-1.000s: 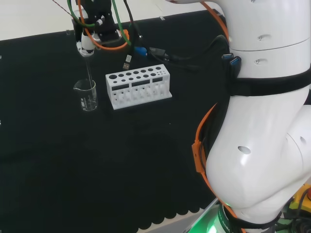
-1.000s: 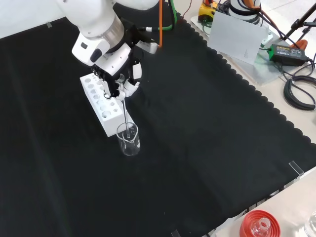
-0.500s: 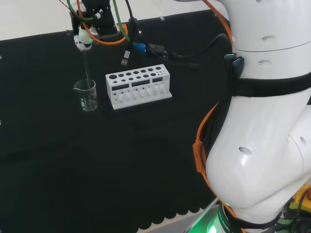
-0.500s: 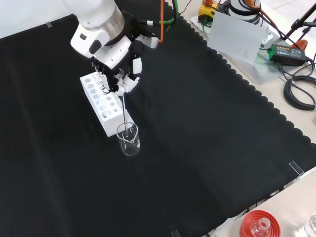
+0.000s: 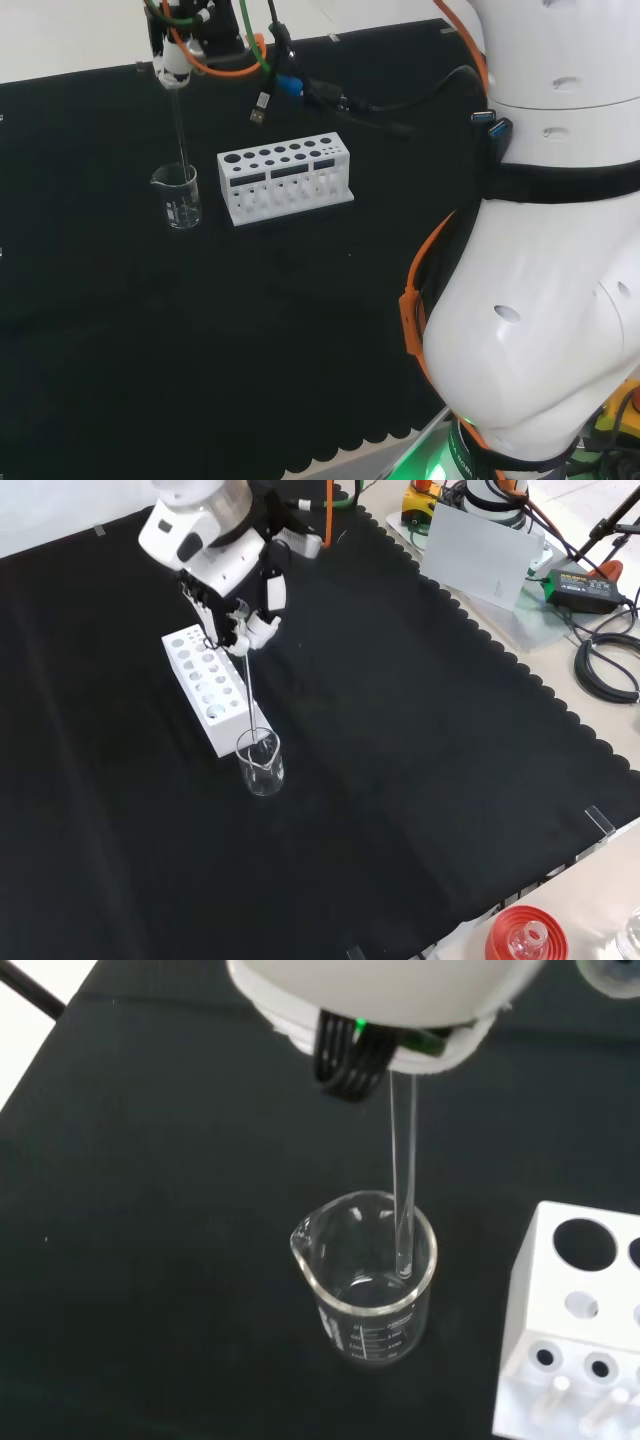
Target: Put the glass rod back on the white test tube rack.
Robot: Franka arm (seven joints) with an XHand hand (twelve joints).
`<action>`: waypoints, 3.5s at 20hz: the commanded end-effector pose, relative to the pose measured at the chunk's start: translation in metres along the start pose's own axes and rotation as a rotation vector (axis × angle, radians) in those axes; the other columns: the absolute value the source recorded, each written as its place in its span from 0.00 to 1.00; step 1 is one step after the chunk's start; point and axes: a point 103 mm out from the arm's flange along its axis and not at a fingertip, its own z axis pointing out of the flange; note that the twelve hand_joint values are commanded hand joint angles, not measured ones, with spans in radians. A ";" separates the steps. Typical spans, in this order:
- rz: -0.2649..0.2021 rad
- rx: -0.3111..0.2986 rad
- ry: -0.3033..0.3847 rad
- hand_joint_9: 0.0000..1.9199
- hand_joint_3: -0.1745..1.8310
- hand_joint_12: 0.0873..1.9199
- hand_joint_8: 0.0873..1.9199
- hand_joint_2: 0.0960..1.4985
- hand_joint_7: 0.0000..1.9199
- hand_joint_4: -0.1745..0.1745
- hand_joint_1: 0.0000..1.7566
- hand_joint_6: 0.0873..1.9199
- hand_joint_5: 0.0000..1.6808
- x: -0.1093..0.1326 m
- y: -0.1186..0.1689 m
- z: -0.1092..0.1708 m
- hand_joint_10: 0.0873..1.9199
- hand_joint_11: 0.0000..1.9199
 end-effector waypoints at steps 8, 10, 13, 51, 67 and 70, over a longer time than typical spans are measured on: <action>0.061 -0.050 0.022 0.95 0.43 0.27 0.28 0.38 0.75 0.00 0.76 0.27 0.72 -0.039 -0.032 -0.040 0.05 0.83; 0.073 -0.056 0.025 0.95 0.43 0.27 0.28 0.38 0.75 0.00 0.76 0.27 0.72 -0.048 -0.036 -0.043 0.05 0.83; 0.100 -0.060 0.025 0.95 0.43 0.27 0.28 0.38 0.75 0.00 0.76 0.27 0.72 -0.067 -0.042 -0.046 0.05 0.83; 0.226 -0.014 0.065 0.95 0.43 0.27 0.28 0.38 0.75 0.00 0.76 0.28 0.71 -0.170 -0.065 -0.013 0.04 0.83; 0.223 0.002 0.070 0.95 0.43 0.27 0.28 0.38 0.75 0.00 0.76 0.28 0.71 -0.169 -0.055 -0.005 0.04 0.83; 0.223 0.009 0.075 0.95 0.43 0.27 0.28 0.38 0.75 0.00 0.76 0.28 0.71 -0.173 -0.052 -0.004 0.04 0.83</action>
